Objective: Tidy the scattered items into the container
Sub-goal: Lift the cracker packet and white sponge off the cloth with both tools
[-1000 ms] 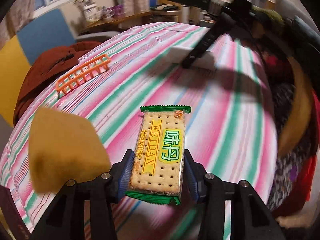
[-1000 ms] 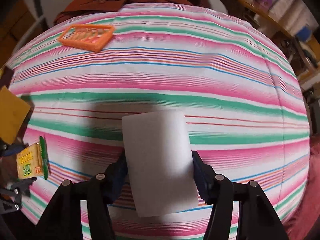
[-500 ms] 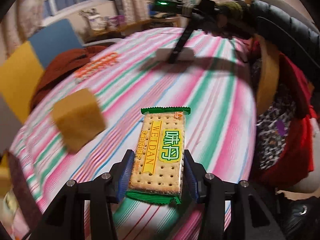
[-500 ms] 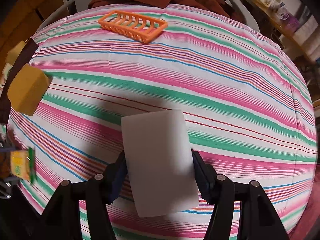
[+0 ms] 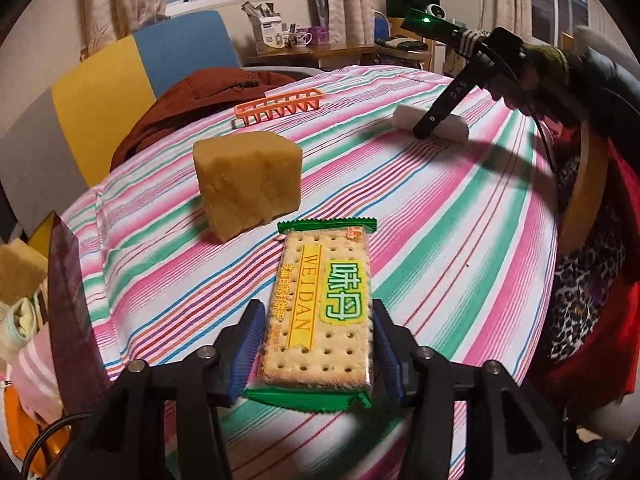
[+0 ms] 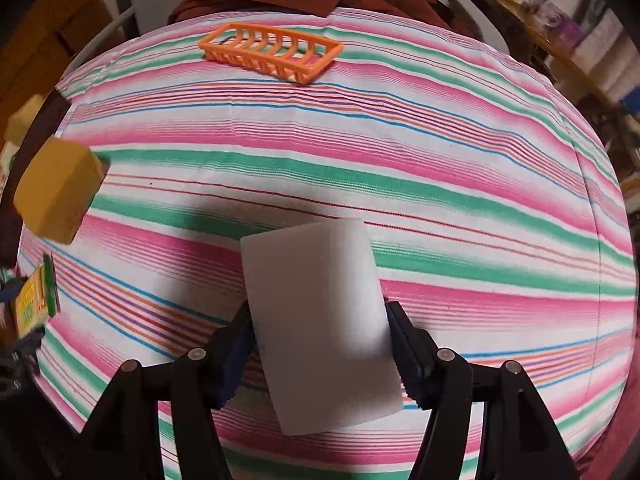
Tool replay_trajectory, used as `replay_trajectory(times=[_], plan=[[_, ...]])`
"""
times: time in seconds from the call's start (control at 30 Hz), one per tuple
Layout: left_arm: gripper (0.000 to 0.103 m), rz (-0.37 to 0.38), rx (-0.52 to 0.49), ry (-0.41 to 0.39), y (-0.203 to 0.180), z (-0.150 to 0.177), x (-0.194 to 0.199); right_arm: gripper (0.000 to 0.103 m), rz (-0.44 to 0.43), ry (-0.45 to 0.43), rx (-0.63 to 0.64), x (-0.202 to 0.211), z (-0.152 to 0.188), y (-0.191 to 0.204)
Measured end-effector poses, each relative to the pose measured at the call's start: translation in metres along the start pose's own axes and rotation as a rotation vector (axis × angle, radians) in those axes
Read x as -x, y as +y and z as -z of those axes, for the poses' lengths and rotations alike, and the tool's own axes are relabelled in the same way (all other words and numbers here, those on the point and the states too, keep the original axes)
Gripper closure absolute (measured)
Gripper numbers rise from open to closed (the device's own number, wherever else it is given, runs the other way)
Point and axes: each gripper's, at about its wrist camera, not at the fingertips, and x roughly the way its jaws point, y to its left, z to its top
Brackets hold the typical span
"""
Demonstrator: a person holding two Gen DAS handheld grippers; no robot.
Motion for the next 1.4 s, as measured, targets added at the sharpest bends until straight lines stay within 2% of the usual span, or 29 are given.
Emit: replay_trajectory(times=[0.07,0.13,0.2,0.3,0.4,0.47,0.57,0.6,0.67,0.73,0.8,0.87,0.97,1.03,1.13,1.23,1.4], plan=[[0.040,0.020,0.031,-0.007,0.006,0.002,-0.001,0.025,-0.004,0.003,-0.027,-0.002,0.000,0.004],[0.036,0.046,0.069,-0.010,0.012,0.001,-0.004,0.011,0.000,0.008,-0.040,-0.004,0.001,0.012],[0.033,0.056,0.080,-0.016,0.014,0.001,-0.005,0.003,0.000,0.007,-0.055,-0.006,0.004,0.019],[0.029,0.073,0.085,-0.022,0.014,0.002,-0.006,0.002,0.008,-0.020,-0.103,-0.003,0.011,0.027],[0.021,0.098,0.092,-0.021,0.014,0.001,-0.008,0.002,-0.043,-0.057,-0.185,0.007,0.019,0.024],[0.020,0.094,0.085,-0.025,0.012,0.002,-0.008,0.002,-0.063,-0.079,-0.213,0.014,0.040,0.021],[0.020,0.080,0.077,-0.036,0.009,0.002,-0.008,0.003,-0.048,-0.105,-0.259,0.021,0.056,0.028],[0.020,0.081,0.077,-0.036,0.010,0.002,-0.009,0.003,-0.051,-0.121,-0.286,0.025,0.081,0.041],[0.020,0.081,0.077,-0.037,0.010,0.002,-0.008,0.006,-0.084,-0.158,-0.327,0.032,0.091,0.028],[0.020,0.074,0.070,-0.039,0.009,0.002,-0.008,0.007,-0.135,-0.198,-0.370,0.041,0.110,0.031],[0.020,0.075,0.069,-0.040,0.010,0.002,-0.008,0.007,-0.222,-0.229,-0.397,0.033,0.113,0.047],[0.020,0.079,0.073,-0.040,0.011,0.001,-0.009,0.007,-0.266,-0.254,-0.428,0.038,0.129,0.039],[0.020,0.075,0.073,-0.038,0.010,0.001,-0.009,0.007,-0.311,-0.315,-0.500,0.039,0.124,0.039],[0.020,0.076,0.074,-0.040,0.010,0.001,-0.010,0.007,-0.265,-0.320,-0.471,0.043,0.118,0.041],[0.020,0.075,0.074,-0.045,0.010,0.002,-0.010,0.007,-0.167,-0.267,-0.369,0.043,0.110,0.054],[0.020,0.073,0.073,-0.048,0.010,0.002,-0.010,0.007,-0.059,-0.207,-0.255,0.042,0.116,0.070],[0.020,0.073,0.073,-0.053,0.010,0.002,-0.010,0.007,-0.050,-0.169,-0.174,0.036,0.128,0.087]])
